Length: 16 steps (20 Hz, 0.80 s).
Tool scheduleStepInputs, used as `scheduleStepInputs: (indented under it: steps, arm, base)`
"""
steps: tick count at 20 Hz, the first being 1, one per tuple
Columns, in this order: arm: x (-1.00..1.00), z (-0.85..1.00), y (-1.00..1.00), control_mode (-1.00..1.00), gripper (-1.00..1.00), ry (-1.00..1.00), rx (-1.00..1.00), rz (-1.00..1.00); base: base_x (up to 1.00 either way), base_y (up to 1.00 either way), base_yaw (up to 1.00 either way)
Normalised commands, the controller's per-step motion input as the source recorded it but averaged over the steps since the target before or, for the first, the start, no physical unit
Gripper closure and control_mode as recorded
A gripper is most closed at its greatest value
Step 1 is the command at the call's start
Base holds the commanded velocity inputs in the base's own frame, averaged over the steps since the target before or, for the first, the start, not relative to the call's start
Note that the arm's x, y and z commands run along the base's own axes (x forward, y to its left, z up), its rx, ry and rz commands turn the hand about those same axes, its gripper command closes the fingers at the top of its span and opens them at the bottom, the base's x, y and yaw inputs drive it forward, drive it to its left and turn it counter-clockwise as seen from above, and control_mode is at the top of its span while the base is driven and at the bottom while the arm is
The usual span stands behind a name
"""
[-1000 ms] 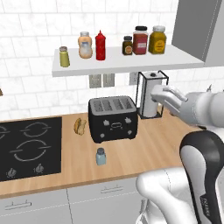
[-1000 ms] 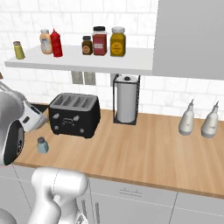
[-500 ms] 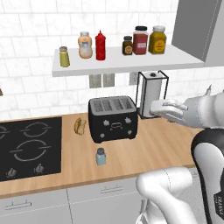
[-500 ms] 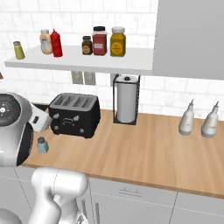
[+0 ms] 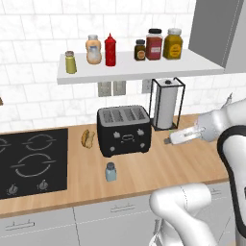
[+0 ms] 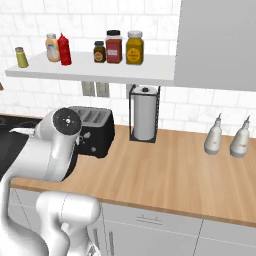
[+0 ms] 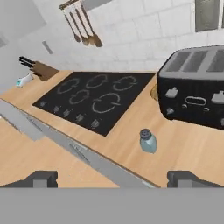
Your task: Put the shaker and condiment bottle from the counter next to their counterparts in the cabinet.
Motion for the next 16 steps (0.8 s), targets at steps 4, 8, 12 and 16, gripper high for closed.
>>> scheduleStepInputs:
  steps: [4, 8, 12, 16]
  arm:
    - [0.28, -1.0, 0.36, -1.0, -1.0, -0.09, -0.23, 0.4]
    - [0.15, -0.96, 0.57, -1.0, -1.0, -0.16, -0.24, 0.26]
    - [0.0, -0.41, 0.19, -1.0, -1.0, 0.01, -0.06, 0.2]
    - [0.0, -0.38, 0.03, -1.0, -1.0, -0.02, -0.04, 0.1]
  base:
    - [0.0, 0.0, 0.0]
    - [0.0, 0.0, 0.0]
    - [0.0, 0.0, 0.0]
    - [0.0, 0.0, 0.0]
